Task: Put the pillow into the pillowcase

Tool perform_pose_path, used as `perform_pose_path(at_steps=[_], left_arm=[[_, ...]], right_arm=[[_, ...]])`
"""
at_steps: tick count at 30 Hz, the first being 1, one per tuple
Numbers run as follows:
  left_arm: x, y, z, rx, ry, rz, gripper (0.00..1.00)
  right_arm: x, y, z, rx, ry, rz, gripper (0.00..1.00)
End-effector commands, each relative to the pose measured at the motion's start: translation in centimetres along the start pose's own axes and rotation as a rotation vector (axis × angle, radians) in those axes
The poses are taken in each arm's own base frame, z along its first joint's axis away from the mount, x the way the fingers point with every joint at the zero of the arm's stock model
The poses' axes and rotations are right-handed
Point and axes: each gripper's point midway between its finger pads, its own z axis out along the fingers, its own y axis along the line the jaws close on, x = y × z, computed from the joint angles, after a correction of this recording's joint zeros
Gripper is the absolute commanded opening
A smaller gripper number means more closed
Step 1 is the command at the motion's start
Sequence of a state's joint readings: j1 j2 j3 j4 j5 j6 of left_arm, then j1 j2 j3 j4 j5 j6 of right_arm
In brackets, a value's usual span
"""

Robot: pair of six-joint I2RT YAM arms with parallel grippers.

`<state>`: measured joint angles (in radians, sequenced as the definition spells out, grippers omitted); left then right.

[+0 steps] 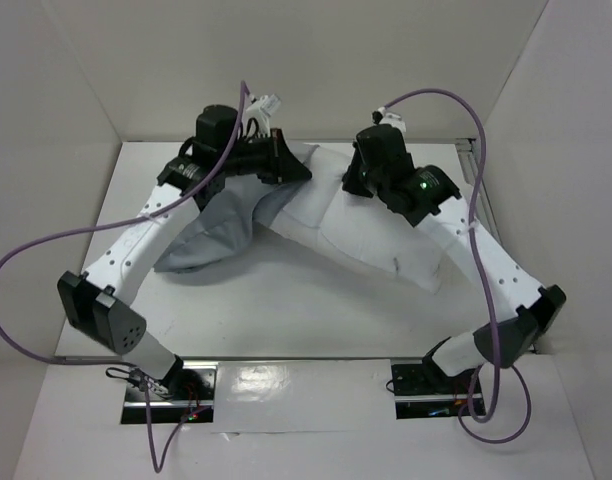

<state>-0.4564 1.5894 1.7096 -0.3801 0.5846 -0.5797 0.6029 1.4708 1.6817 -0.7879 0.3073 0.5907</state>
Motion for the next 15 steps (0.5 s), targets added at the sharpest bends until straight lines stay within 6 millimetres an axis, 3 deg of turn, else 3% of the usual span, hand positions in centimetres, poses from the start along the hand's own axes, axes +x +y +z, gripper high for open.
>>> perform_pose_path(at_steps=[1,2,3,4,5,7,8,9,11,12,14,15], left_arm=[[4.9,-1.6,-1.2,0.038,0.053,-0.011,0.0],[6.1,-2.2,-2.7,0.036,0.042,-0.002,0.0],[10.2,0.2,-2.5,-0.015,0.114,-0.053,0.0],[11.4,0.9,-2.9,-0.04,0.13,-0.069,0.0],[13.4,1.8,-3.7,-0.094,0.195,-0.105,0.13],[12.9,2.7,-4.8,-0.183,0.204,-0.053,0.38],[12.3,2.6,-5.3,-0.209,0.202,-0.031,0.49],[10.7,1.7,-6.5,-0.239,0.186,-0.005,0.7],[8.4,2.4,-7.2,-0.337,0.145,0.05,0.77],[5.9,1.3,-7.8,-0.348,0.088,0.088,0.77],[4.2,2.7,-7.5,-0.435,0.063,0.108,0.71],[3.3,3.2,-7.1,-0.46,0.049,0.124,0.69]], right_arm=[[3.2,1.5,-1.8,-0.07,0.016,0.032,0.0],[3.9,1.0,-2.3,-0.072,0.014,0.043,0.0],[7.3,0.1,-1.4,-0.057,0.076,0.02,0.0],[8.9,-0.4,-1.2,-0.056,0.103,0.019,0.0],[10.2,-0.7,-1.6,-0.068,0.131,0.009,0.0],[12.7,-1.7,-1.1,-0.063,0.19,-0.006,0.0],[13.0,-1.8,-1.2,-0.063,0.205,-0.022,0.16],[13.7,-2.6,-1.5,-0.039,0.234,-0.044,0.32],[12.1,-2.2,-2.4,-0.031,0.201,-0.06,0.66],[11.3,-3.4,-2.7,0.031,0.177,-0.085,0.81],[8.3,-3.8,-4.1,0.076,0.099,-0.079,0.89],[6.8,-5.4,-4.3,0.18,0.039,-0.081,0.89]])
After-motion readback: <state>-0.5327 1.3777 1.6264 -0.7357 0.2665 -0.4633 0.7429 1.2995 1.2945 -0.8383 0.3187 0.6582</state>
